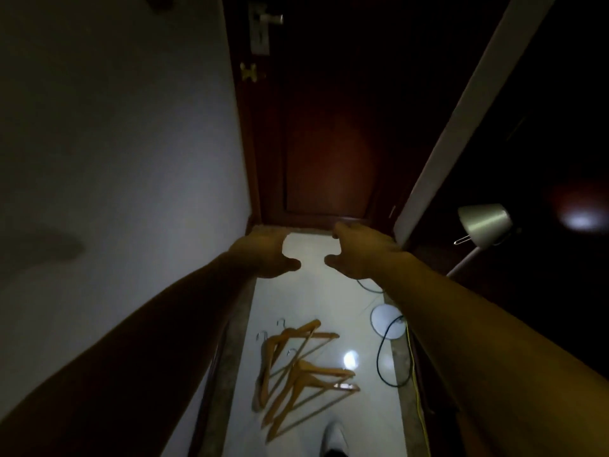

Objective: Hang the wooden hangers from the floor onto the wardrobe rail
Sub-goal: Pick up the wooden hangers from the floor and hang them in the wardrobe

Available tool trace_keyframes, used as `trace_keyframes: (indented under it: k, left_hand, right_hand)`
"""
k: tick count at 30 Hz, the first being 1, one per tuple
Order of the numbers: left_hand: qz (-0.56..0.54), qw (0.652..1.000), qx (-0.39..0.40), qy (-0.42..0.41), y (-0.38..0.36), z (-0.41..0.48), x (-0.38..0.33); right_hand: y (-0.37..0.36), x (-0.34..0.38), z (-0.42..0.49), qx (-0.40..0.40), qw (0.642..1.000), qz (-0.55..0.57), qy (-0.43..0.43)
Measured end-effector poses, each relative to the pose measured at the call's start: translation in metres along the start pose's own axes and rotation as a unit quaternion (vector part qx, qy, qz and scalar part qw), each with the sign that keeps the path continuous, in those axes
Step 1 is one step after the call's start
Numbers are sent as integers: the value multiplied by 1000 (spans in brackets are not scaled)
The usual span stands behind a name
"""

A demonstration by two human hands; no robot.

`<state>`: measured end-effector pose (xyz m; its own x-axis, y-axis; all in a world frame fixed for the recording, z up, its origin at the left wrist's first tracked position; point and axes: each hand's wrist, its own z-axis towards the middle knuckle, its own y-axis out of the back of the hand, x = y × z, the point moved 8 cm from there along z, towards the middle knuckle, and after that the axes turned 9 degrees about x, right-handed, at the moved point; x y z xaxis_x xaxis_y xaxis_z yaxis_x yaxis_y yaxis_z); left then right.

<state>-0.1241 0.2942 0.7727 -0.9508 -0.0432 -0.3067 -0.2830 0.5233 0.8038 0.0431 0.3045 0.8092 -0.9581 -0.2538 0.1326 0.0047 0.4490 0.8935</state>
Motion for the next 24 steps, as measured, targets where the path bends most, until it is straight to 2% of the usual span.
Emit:
trace_keyframes:
  k: [7,12,18,24]
  left_hand:
    - [-49,995,56,65,-57,51,1]
    - [-97,986,72,117,-85,70,9]
    - [-142,967,124,171,-151,73,40]
    - [-174,954,181,165,-210,89,56]
  right_hand:
    - [-63,-37,67,96,994,-45,31]
    - [-91,-45,103,126,989,-38,73]
    - [-168,-45,120,202,974,-4,105]
    - [-242,-73,122,279,957,44,60]
